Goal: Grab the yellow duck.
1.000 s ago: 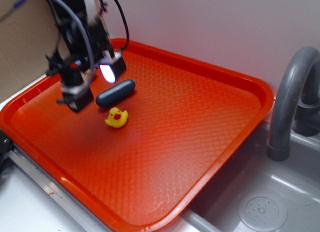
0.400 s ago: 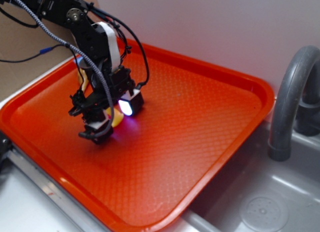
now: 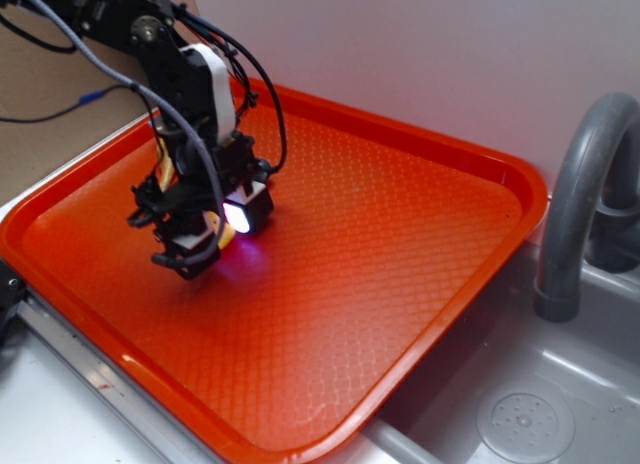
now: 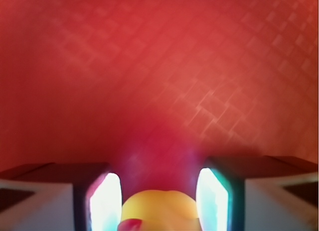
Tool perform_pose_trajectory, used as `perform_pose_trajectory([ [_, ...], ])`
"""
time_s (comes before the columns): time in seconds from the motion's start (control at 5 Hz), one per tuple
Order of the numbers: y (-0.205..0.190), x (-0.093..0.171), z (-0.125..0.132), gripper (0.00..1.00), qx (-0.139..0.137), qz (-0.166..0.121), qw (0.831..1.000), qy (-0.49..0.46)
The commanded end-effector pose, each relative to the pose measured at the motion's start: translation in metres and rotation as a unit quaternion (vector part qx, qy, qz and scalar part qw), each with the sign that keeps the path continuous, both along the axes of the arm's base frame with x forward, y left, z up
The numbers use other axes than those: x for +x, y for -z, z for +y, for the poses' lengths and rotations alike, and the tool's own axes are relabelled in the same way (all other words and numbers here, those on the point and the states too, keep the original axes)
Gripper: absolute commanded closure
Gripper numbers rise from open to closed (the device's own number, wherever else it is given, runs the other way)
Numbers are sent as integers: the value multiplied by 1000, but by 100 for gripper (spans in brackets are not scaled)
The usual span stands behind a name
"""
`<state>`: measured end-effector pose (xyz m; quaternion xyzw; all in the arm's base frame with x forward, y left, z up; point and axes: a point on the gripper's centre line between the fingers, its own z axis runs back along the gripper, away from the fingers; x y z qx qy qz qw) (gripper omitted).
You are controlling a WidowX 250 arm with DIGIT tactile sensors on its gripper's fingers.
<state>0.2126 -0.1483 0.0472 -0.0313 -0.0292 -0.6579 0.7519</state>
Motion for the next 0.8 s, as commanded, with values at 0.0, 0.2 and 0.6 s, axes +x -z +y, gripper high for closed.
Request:
perform_pose_trajectory([
  [0.0, -67, -35, 12, 100, -20, -34, 988, -149],
  [0.2, -120, -43, 22, 100, -61, 17, 959, -276],
  [0.6, -170, -66, 28, 100, -69, -20, 861, -503],
])
